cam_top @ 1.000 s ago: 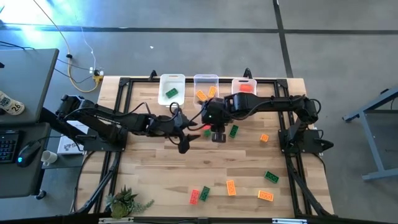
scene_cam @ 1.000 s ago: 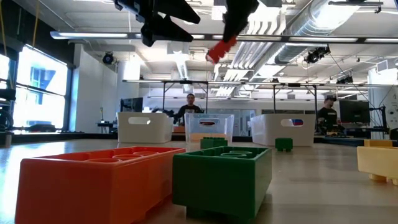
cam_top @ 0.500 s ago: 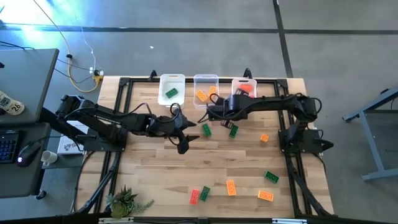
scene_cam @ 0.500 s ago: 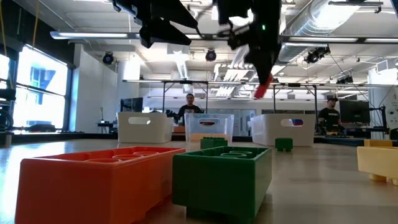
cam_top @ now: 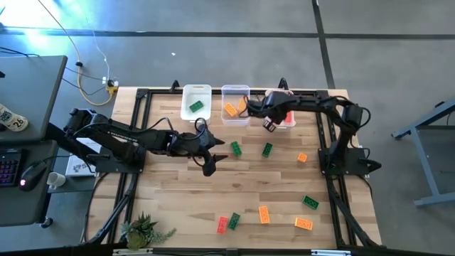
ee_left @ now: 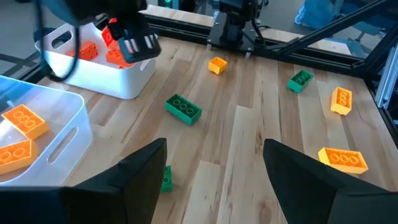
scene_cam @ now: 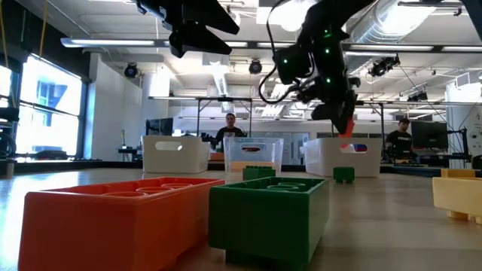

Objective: Sort & place blocks by color
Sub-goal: Put the orange game piece into the right white bin, then put the yellow game piece into the transparent bin

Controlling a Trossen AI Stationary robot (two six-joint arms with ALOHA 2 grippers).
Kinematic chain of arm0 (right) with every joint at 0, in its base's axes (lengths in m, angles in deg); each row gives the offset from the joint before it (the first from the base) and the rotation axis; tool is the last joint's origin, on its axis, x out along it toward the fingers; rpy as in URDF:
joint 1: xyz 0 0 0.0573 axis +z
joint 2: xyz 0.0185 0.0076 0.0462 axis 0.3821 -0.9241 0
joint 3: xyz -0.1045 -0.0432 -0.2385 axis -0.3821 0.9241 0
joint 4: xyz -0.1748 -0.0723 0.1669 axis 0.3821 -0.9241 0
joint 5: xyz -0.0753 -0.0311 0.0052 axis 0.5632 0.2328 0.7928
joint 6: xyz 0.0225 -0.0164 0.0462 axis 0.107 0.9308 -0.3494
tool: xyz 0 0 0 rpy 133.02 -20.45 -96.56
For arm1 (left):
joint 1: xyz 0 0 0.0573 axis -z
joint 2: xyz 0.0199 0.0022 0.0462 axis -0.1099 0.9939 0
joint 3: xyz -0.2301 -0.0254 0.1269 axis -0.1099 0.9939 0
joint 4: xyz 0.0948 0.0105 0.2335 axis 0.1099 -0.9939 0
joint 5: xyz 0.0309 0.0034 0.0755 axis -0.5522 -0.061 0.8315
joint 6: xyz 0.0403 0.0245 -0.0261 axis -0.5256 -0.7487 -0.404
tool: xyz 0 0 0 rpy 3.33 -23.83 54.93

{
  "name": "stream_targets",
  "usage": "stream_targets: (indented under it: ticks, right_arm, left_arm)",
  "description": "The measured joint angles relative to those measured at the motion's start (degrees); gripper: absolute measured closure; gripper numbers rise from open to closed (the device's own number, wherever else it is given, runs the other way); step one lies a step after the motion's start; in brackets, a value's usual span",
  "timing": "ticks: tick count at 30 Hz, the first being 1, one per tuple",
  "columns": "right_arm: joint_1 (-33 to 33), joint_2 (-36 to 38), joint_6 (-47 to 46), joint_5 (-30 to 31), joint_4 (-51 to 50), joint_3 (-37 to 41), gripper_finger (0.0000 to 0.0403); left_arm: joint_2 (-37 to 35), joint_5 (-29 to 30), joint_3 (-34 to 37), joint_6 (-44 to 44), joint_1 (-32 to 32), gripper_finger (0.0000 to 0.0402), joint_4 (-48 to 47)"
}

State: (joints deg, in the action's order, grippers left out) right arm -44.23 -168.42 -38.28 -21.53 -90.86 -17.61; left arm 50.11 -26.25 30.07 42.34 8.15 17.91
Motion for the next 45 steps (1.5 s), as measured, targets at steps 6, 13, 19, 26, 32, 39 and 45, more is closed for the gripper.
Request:
stream_targets:
  ticks: [6,13,19,26,32,39,45]
  right_arm:
    - [-3.65,0.00,4.74,-3.65,3.78,0.22,0.0241]
    - [-3.79,0.00,5.59,-3.31,2.66,-1.89,0.0189]
    - [-1.82,0.02,-0.56,-5.13,-3.50,-6.09,0.0177]
    - [5.04,0.04,-5.40,-10.26,-6.27,-6.88,0.0176]
    - [12.63,0.04,-10.93,-16.52,-6.57,-6.86,0.0176]
    - [22.06,0.04,-19.90,-24.33,-6.56,-6.82,0.0176]
    - [28.90,0.04,-29.52,-28.86,-5.93,-6.82,0.0176]
  left_arm:
    - [0.00,0.00,0.00,0.00,0.00,0.0147,0.01]
    - [0.00,0.00,0.00,0.00,0.02,0.0147,0.01]
    - [0.00,0.00,0.00,0.00,0.00,0.0147,0.01]
    - [0.00,0.00,0.00,0.26,0.02,0.0147,0.01]
    - [0.00,0.00,0.00,0.42,0.02,0.0147,-0.89]
    - [0.00,0.00,0.00,0.42,0.02,0.0147,-2.65]
    - [-0.02,0.00,0.00,-0.22,0.02,0.0147,-2.62]
